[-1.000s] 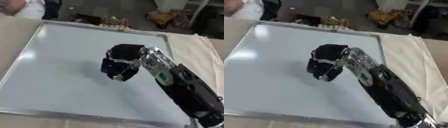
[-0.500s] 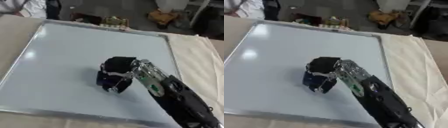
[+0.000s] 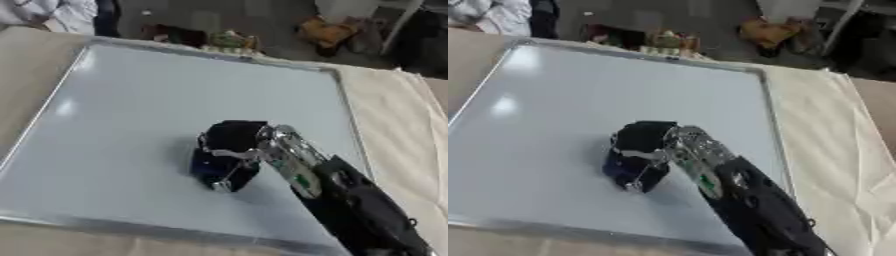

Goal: Wipe the whiteboard clean with a brush.

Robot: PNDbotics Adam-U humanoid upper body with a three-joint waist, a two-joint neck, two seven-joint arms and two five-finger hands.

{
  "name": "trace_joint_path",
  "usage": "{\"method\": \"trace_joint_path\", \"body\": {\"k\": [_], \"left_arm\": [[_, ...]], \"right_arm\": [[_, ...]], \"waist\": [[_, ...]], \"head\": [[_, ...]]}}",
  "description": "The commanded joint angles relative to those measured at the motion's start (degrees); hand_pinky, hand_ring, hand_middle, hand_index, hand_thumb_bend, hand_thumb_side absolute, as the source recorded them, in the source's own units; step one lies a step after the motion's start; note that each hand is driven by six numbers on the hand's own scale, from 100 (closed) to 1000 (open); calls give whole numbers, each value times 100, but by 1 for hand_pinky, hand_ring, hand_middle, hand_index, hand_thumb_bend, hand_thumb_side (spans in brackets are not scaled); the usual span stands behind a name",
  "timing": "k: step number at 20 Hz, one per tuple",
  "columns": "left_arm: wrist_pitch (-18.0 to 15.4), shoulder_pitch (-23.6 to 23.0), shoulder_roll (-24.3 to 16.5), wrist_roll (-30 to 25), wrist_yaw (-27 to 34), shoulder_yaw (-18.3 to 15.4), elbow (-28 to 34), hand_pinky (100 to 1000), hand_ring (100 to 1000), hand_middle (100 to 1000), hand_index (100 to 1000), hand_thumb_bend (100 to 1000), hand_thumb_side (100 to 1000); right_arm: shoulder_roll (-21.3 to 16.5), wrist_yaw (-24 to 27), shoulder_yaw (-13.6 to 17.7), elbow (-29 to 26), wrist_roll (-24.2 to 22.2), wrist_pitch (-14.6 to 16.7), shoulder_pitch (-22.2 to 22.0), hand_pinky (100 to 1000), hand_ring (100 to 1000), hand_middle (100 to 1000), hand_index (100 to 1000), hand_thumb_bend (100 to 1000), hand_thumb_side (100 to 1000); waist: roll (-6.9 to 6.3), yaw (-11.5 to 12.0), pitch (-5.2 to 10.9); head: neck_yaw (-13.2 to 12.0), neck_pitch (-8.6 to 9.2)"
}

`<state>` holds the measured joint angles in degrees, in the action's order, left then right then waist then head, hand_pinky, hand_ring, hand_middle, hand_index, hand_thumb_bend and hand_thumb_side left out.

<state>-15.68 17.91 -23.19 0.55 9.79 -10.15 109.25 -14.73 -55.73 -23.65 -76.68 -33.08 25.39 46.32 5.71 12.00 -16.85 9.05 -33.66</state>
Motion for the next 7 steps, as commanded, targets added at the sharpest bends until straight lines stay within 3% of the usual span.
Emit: {"method": "trace_joint_path", "body": {"k": [1, 5, 7], "left_arm": [[-17, 70, -105, -17, 10, -39, 85, 724, 581, 537, 394, 326, 858], [-17, 77, -104, -21, 12, -38, 82, 723, 581, 537, 394, 323, 857], [-15, 78, -104, -23, 11, -37, 81, 723, 581, 537, 394, 323, 857]], "right_arm": [[-28, 122, 72, -62, -132, -68, 73, 493, 507, 269, 263, 100, 447], [-48, 279, 80, -144, -308, -140, 91, 506, 551, 369, 259, 100, 578], [-66, 337, 87, -196, -359, -153, 103, 511, 567, 407, 237, 100, 601]], "waist": [[-51, 9, 77], [-48, 15, 72], [-45, 18, 72]], "head": [[17, 10], [13, 19], [15, 23]]}}
